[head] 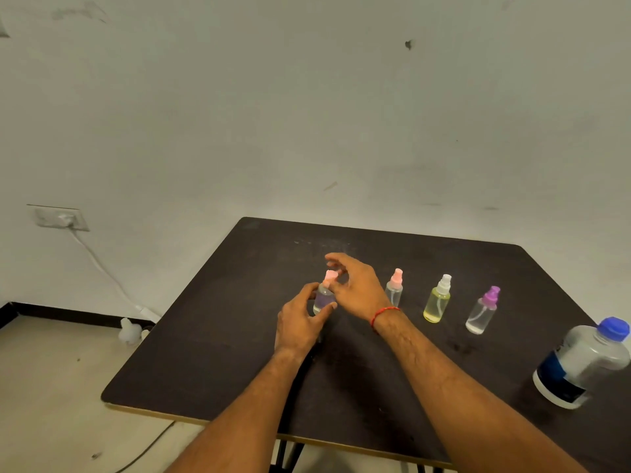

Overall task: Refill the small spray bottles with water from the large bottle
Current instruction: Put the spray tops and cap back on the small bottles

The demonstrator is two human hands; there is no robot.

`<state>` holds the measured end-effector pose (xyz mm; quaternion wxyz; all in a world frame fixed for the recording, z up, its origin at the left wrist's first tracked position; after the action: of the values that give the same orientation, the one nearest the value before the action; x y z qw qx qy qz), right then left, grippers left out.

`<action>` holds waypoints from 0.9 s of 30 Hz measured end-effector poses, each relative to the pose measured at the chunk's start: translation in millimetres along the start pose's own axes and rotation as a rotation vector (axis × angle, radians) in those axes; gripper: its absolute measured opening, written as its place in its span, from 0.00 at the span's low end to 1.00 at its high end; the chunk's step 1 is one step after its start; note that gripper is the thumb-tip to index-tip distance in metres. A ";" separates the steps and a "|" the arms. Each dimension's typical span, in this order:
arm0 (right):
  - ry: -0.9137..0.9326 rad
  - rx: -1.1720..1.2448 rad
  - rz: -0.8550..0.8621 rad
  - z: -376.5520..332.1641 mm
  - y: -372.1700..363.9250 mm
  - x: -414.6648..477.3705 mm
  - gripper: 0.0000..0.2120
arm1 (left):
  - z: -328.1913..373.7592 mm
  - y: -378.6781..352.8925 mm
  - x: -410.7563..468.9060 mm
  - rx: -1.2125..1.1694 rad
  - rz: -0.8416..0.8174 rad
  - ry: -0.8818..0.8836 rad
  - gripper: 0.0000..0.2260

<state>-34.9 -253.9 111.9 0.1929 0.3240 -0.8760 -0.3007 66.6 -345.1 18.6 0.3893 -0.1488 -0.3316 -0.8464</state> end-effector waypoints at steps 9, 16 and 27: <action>-0.067 0.061 0.123 8.3 3.2 -1.6 0.10 | 2.5 0.0 -0.6 0.017 -0.015 0.001 0.20; -0.038 0.173 0.005 12.7 -8.8 -2.8 0.24 | 3.0 0.6 -1.1 0.011 -0.022 0.007 0.20; -0.078 0.192 0.106 16.0 -2.8 -4.4 0.23 | 1.7 -0.6 -0.8 0.002 -0.024 -0.002 0.19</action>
<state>-39.0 -246.2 97.5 0.1422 0.2823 -0.9236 -0.2170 66.6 -343.3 19.1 0.3790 -0.1450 -0.3347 -0.8505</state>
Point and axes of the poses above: each hand's wrist, its own x-axis towards the middle knuckle, its own y-axis out of the back of the hand, z = x × y, the point moved 8 cm from there along x, towards the middle knuckle, and after that the axes turned 14 degrees about -y, right-handed, at the moved point
